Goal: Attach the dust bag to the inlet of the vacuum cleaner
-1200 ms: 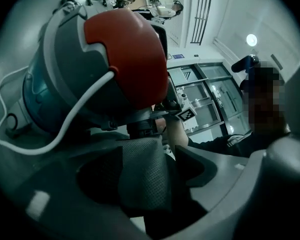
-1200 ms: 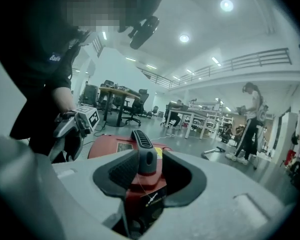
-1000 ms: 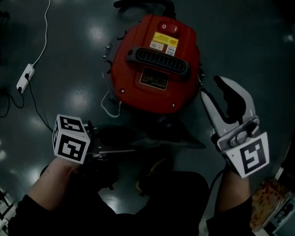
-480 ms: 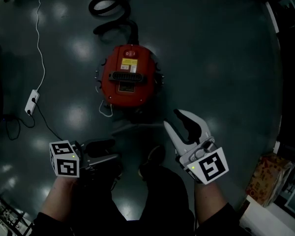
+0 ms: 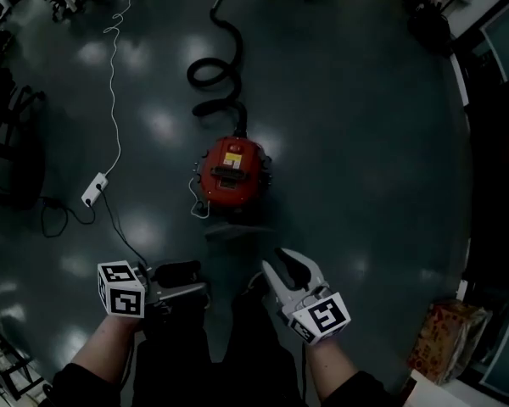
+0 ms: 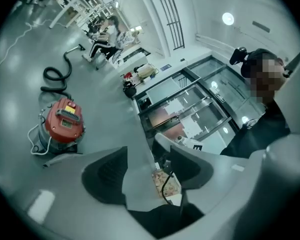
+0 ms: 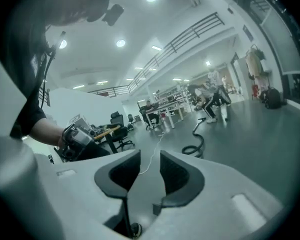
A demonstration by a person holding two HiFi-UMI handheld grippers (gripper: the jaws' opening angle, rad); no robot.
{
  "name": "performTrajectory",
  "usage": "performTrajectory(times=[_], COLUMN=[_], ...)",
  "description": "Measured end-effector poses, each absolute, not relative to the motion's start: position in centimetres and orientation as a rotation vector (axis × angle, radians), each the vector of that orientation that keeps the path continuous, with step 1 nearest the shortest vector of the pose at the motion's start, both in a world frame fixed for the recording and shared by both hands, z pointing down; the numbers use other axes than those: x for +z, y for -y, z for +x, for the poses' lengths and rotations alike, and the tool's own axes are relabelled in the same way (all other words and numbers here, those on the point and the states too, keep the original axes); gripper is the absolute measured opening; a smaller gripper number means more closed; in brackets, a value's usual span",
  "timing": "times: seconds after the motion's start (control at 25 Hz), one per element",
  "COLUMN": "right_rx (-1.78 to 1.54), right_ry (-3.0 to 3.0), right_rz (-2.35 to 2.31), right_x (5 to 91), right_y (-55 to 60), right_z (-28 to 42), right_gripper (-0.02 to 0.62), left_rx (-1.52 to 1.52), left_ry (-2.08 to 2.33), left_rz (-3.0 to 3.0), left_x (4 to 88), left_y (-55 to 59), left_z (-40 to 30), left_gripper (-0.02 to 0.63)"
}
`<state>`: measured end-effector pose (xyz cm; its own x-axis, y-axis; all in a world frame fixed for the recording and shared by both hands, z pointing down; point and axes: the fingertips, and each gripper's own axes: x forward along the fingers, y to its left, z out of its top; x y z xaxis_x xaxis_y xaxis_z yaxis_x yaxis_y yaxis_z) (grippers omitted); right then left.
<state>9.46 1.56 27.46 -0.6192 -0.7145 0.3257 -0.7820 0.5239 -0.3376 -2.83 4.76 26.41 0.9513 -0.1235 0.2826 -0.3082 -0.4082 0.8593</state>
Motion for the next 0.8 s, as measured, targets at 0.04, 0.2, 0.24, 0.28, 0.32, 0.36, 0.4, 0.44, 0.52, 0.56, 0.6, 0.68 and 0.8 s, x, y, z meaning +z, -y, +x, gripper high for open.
performTrajectory(times=[0.04,0.2,0.24,0.28,0.32,0.36,0.4,0.44,0.52,0.56,0.6,0.68,0.8], right_rx=[0.708,0.739,0.715,0.688,0.665,0.651,0.644,0.641,0.632,0.628,0.624,0.606,0.555], right_ry=[2.633,2.714,2.728,2.736,2.742,2.748,2.751,2.750,2.744,2.740,2.734,2.717,2.691], right_rz=[1.265,1.184,1.172,1.165,1.161,1.159,1.163,1.174,1.218,1.251,1.288,1.355,1.386], right_x=[25.9,20.5,19.3,18.2,17.3,16.5,15.7,14.8,13.0,12.2,11.5,10.2,8.8], right_y=[-2.2,-4.3,-4.8,-5.3,-5.8,-6.5,-7.2,-7.9,-9.2,-9.8,-10.5,-12.1,-15.0], right_z=[9.2,8.5,8.2,7.9,7.4,6.8,6.1,5.4,4.1,3.4,2.8,1.3,-2.0], right_gripper=[0.124,0.124,0.124,0.124,0.124,0.124,0.124,0.124,0.124,0.124,0.123,0.121,0.123], left_rx=[0.188,0.156,0.158,0.162,0.163,0.159,0.148,0.135,0.117,0.115,0.117,0.118,0.125], left_ry=[0.320,0.371,0.375,0.374,0.367,0.357,0.347,0.339,0.328,0.325,0.321,0.313,0.309], left_rz=[2.020,2.140,2.164,2.184,2.199,2.208,2.213,2.220,2.246,2.271,2.304,2.381,2.485], left_x=[23.8,15.4,14.2,13.3,12.7,12.2,11.8,11.5,10.5,10.0,9.6,9.1,8.0], left_y=[-5.1,-6.7,-7.2,-7.7,-8.3,-9.1,-9.8,-10.5,-11.8,-12.4,-13.1,-14.4,-16.5], left_z=[-2.4,-0.9,-0.8,-0.8,-1.0,-1.3,-1.8,-2.4,-3.9,-4.7,-5.6,-7.4,-10.3], left_gripper=[0.272,0.270,0.269,0.268,0.268,0.268,0.268,0.266,0.261,0.258,0.252,0.244,0.232])
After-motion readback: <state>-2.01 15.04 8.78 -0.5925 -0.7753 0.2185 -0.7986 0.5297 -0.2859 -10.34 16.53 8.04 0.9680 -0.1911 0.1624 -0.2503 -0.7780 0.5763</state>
